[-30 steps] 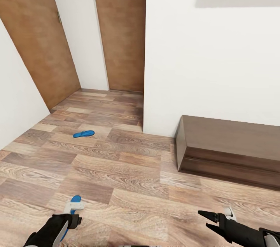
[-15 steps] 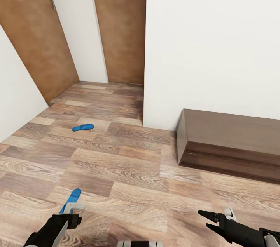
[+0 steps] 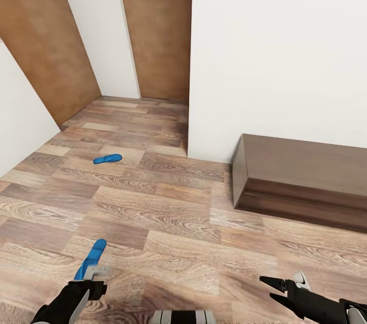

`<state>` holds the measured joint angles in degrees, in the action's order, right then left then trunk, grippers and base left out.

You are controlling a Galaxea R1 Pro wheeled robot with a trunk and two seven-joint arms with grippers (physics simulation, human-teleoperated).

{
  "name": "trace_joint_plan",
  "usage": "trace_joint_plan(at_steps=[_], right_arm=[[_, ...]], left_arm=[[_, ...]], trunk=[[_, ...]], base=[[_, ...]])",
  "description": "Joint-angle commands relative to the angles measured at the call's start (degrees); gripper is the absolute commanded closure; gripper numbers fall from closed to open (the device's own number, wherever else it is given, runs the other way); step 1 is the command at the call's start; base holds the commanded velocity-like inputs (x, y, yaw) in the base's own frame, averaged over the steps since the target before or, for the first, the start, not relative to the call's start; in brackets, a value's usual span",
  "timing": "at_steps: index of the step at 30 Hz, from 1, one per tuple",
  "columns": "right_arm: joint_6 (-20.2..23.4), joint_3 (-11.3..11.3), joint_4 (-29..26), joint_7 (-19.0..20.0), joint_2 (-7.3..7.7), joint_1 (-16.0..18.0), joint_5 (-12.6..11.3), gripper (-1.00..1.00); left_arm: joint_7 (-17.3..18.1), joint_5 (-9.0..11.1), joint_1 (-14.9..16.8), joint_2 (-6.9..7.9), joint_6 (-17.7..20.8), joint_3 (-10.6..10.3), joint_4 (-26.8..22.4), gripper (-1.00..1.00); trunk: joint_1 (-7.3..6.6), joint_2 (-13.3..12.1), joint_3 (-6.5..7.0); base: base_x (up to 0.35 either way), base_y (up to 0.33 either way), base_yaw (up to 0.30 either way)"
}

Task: In the bedroom, move the book from the bed onto either nightstand, and place the two sandals side by side next to the bed.

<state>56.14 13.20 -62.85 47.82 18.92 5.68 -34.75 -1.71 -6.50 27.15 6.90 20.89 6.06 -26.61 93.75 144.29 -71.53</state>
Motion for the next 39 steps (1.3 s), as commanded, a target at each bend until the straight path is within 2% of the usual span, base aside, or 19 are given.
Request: trace_joint_plan(at_steps=[1,14,25,31,39], right_arm=[[0.2,0.1,0.0,0.3,-0.01,0.0,0.1,-1.0],[0.2,0.1,0.0,0.3,-0.03,0.0,0.1,-1.0],[0.2,0.0,0.0,0.3,-0.03,0.0,0.1,-1.0],[0.2,-0.1,0.0,0.3,-0.03,0.0,0.1,-1.0],[0.2,-0.1,0.0,0.3,-0.03,0.0,0.1,-1.0]], left_arm=[[0.1,-0.6,0.0,-0.04,0.3,0.3,-0.1,-1.0],[0.2,-0.5,0.0,-0.04,0.3,0.2,-0.1,-1.0],[0.2,-0.5,0.0,0.0,0.0,0.3,-0.1,-1.0],[0.2,-0.5,0.0,1.44,-1.4,0.3,-0.1,-1.0],[0.2,-0.4,0.0,1.86,-3.9,0.2,-0.1,-1.0]], trunk=[[0.01,0.0,-0.27],[0.35,0.2,-3.15],[0.35,0.2,-3.15],[0.35,0.2,-3.15],[0.35,0.2,-3.15]], base=[[0.0,0.0,0.0],[0.0,0.0,0.0],[0.0,0.006,0.0],[0.0,0.232,0.0],[0.0,0.1,0.0]])
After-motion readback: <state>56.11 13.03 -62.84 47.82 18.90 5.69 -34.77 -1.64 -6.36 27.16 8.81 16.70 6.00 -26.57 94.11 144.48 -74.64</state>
